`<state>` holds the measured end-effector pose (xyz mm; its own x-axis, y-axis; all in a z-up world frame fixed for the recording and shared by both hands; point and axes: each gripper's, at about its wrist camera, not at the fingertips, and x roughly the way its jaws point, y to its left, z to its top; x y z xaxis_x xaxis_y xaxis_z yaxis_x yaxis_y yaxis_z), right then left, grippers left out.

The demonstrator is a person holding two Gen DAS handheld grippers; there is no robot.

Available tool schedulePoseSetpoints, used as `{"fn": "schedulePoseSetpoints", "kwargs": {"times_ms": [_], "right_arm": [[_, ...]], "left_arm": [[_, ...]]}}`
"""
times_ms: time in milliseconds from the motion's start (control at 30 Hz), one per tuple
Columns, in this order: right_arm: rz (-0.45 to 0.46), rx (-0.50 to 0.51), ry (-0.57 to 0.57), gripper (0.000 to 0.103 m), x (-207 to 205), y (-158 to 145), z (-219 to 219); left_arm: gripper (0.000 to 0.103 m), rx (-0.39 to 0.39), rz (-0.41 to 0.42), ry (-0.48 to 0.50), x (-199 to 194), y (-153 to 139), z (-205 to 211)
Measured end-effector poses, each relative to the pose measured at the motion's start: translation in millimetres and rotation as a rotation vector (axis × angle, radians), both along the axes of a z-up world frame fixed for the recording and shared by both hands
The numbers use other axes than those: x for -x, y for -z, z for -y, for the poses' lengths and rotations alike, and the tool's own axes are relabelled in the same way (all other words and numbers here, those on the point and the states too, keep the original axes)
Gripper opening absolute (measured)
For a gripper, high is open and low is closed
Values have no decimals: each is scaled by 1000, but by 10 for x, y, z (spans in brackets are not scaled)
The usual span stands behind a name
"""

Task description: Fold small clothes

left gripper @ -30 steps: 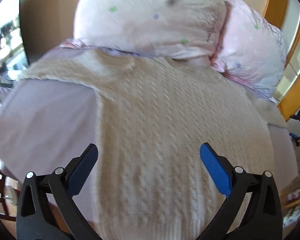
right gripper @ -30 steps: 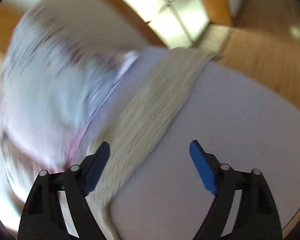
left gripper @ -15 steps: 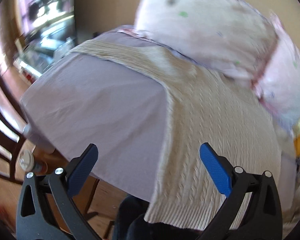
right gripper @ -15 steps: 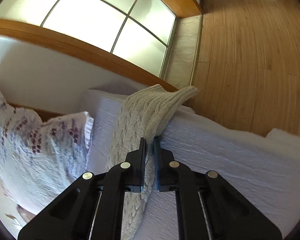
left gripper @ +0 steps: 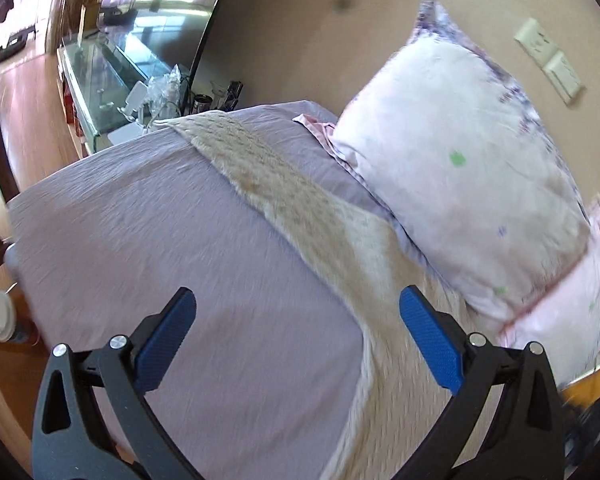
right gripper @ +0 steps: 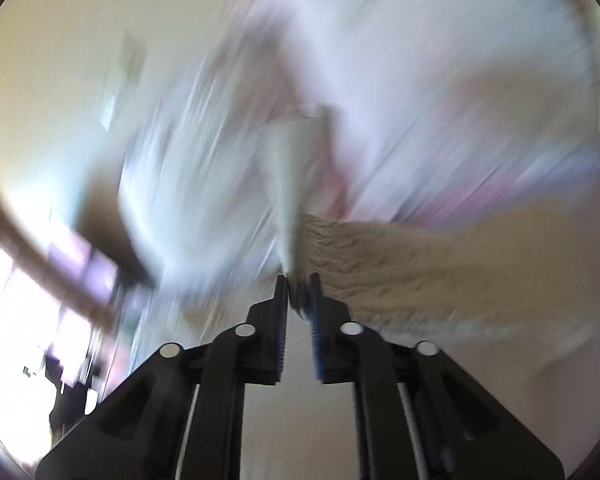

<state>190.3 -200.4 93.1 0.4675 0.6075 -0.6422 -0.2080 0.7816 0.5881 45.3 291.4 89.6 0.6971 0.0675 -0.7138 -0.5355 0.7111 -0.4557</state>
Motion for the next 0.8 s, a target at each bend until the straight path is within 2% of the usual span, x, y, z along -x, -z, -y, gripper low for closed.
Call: {"fn": "schedulePoseSetpoints", "kwargs": {"times_ms": [67, 133, 167, 200, 400, 500, 600, 633, 700, 767, 800], "right_arm": [[-80, -3, -60, 19, 130, 198, -371], [-107, 26, -60, 38, 232, 268, -462], [-108, 54, -48, 52, 268, 279, -454], [-112, 88, -21, 59, 282, 286, -387], [-214, 133, 200, 59, 381, 418, 247], [-237, 165, 229, 59, 464, 453, 247], [-237, 196, 210, 63, 480, 448, 179], [-232, 204, 202, 63, 468, 447, 91], [-220, 225, 182, 65, 488, 399, 40], [-209, 240, 168, 67, 487, 376, 34], [-206, 243, 167, 68, 500, 353, 45]], "left_arm": [[101, 39, -3, -16, -185, 86, -200], [101, 83, -5, -47, -347, 186, -423], [101, 101, -3, -57, -406, 224, -518], [100, 117, -5, -71, -470, 270, -627], [80, 235, -30, -136, -879, 590, -1259], [79, 327, -8, -198, -964, 742, -1520], [77, 366, 40, -252, -1003, 785, -1720], [70, 381, 49, -269, -1018, 801, -1786], [51, 409, 51, -299, -1042, 845, -1891], [11, 447, 23, -312, -1082, 908, -1970], [10, 461, 35, -299, -1090, 905, -1975]]}}
